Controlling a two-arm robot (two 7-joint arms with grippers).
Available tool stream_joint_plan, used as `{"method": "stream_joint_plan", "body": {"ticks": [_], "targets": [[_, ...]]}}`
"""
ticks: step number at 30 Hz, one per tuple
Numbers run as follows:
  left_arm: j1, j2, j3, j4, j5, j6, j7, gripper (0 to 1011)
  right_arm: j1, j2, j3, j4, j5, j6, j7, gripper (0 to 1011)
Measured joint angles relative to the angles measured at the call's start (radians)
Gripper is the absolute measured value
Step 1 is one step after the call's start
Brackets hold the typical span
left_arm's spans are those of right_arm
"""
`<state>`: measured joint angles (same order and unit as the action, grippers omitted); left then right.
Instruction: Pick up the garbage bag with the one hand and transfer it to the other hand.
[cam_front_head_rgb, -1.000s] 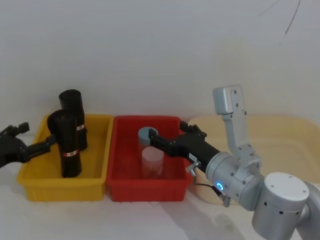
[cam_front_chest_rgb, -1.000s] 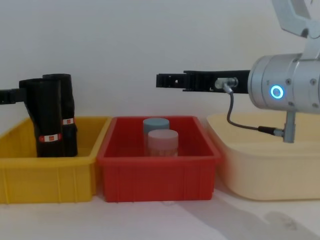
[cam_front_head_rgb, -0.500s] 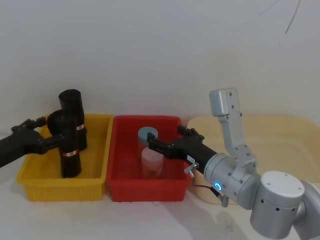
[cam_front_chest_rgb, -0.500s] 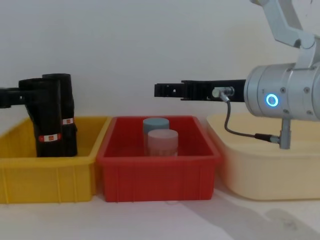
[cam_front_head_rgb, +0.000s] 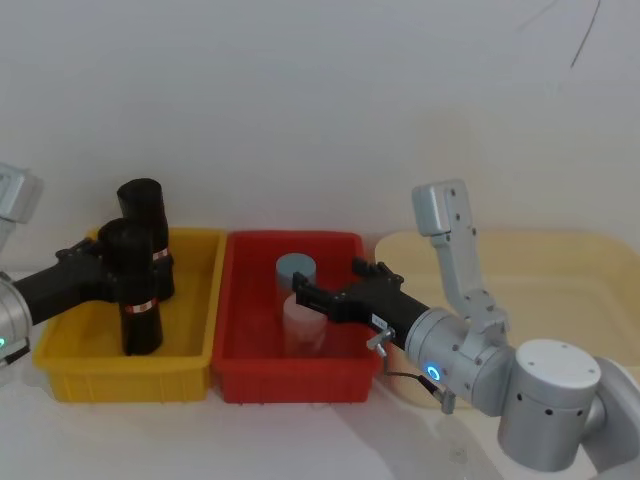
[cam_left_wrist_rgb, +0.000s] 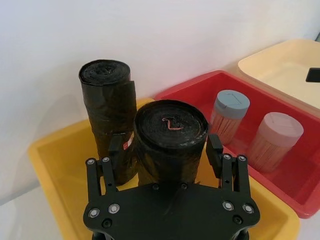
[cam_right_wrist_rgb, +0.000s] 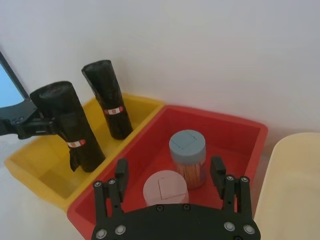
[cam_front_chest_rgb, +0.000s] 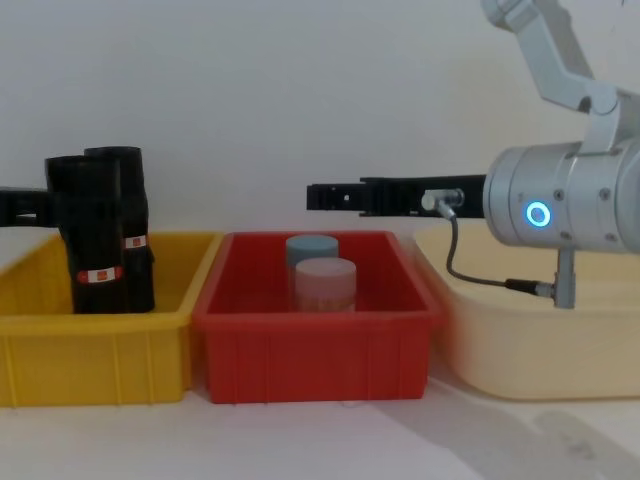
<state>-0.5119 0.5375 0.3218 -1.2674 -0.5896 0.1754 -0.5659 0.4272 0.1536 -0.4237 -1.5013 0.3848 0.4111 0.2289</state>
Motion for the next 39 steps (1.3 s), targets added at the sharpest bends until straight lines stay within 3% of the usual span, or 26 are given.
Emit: {"method": "stream_joint_plan", "body": {"ticks": [19,39], "targets": [[-0.043,-0.021,0.032,0.047,0.017,0.007,0.014,1002,0.075,-0.007,-0.038,0.141,-0.007,0.006,0.040,1004],[-0.053,-0.025,0.039,0.058,0.020,0.009,0.017,1001,0.117,-0.020,-0.070,0.225,-0.041,0.009,0.071,1004]]}}
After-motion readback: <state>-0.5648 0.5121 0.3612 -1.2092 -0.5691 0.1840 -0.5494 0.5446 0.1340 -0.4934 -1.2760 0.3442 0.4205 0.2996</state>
